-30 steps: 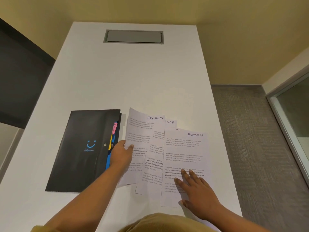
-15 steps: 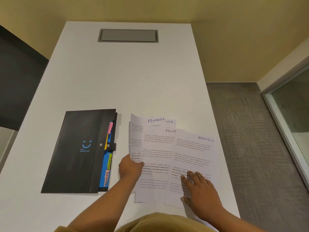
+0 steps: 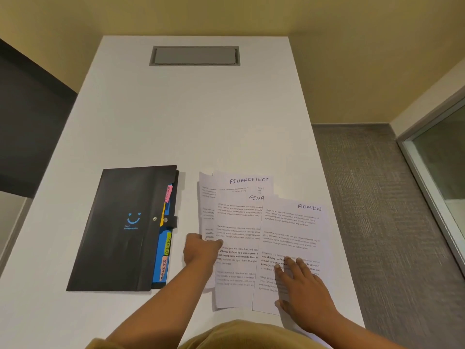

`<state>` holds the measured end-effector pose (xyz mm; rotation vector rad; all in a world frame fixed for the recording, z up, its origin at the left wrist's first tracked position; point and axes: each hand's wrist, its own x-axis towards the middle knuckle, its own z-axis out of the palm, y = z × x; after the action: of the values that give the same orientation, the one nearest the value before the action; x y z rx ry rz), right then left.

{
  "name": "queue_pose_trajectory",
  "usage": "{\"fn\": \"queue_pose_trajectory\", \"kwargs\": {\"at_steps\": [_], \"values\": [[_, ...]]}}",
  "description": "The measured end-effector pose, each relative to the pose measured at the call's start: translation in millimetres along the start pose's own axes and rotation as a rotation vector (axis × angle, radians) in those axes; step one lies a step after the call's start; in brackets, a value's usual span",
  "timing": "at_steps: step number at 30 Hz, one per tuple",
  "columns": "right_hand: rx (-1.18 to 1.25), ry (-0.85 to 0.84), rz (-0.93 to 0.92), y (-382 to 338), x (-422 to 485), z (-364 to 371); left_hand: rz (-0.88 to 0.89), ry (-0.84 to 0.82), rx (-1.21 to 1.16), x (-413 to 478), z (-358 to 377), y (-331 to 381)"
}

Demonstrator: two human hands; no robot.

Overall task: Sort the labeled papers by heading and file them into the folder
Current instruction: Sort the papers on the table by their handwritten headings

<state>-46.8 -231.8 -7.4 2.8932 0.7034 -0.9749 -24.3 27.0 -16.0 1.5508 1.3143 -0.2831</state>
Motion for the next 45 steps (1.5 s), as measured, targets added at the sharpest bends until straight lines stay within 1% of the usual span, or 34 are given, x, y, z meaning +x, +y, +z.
{"fn": "queue_pose_trajectory", "kwargs": {"at_steps": [2, 4, 6, 8, 10, 14, 16, 20, 21, 24, 25, 29, 32, 35, 38, 40, 45], "values": [[-0.027, -0.058, 0.017, 1, 0, 5, 0.046, -0.080, 0.054, 5, -6, -2], [-0.033, -0.041, 0.027, 0, 1, 7, 0.128, -0.093, 0.083, 6, -15, 1], [-0.026, 0.015, -0.010, -5, 3, 2, 0.218, -0.060, 0.105, 4, -28, 8], [0.026, 0.011, -0.019, -11, 8, -5, 0.301, 0.019, 0.156, -1, -47, 18], [0.035, 0.005, -0.019, -17, 14, -14, 0.356, 0.101, 0.157, -6, -68, 27], [0.102, -0.006, -0.047, -26, 37, -32, 0.425, 0.115, 0.069, -17, -109, 40], [0.181, 0.011, -0.051, -33, 53, -43, 0.470, 0.127, 0.031, -26, -127, 46], [0.591, 0.120, -0.026, -60, 73, -85, 0.463, 0.097, -0.126, -44, -152, 51], [0.703, 0.129, -0.029, -69, 75, -96, 0.455, 0.085, -0.156, -47, -156, 50], [1.063, 0.078, -0.036, -95, 72, -125, 0.436, 0.054, -0.251, -59, -168, 47], [1.105, 0.093, -0.040, -101, 71, -129, 0.435, 0.037, -0.278, -64, -171, 46], [1.132, 0.265, 0.009, -110, 66, -133, 0.434, -0.002, -0.337, -80, -178, 42], [1.151, 0.324, 0.078, -103, 59, -131, 0.395, 0.012, -0.372, -81, -185, 39], [1.268, 0.341, 0.125, -87, 45, -134, 0.362, 0.034, -0.421, -77, -192, 36], [1.391, 0.375, 0.078, -77, 30, -146, 0.317, 0.014, -0.467, -73, -194, 34], [1.409, 0.381, 0.050, -77, 24, -153, 0.296, -0.027, -0.471, -74, -191, 34], [1.395, 0.287, -0.029, -93, 18, -161, 0.298, -0.183, -0.470, -87, -177, 35]]}}
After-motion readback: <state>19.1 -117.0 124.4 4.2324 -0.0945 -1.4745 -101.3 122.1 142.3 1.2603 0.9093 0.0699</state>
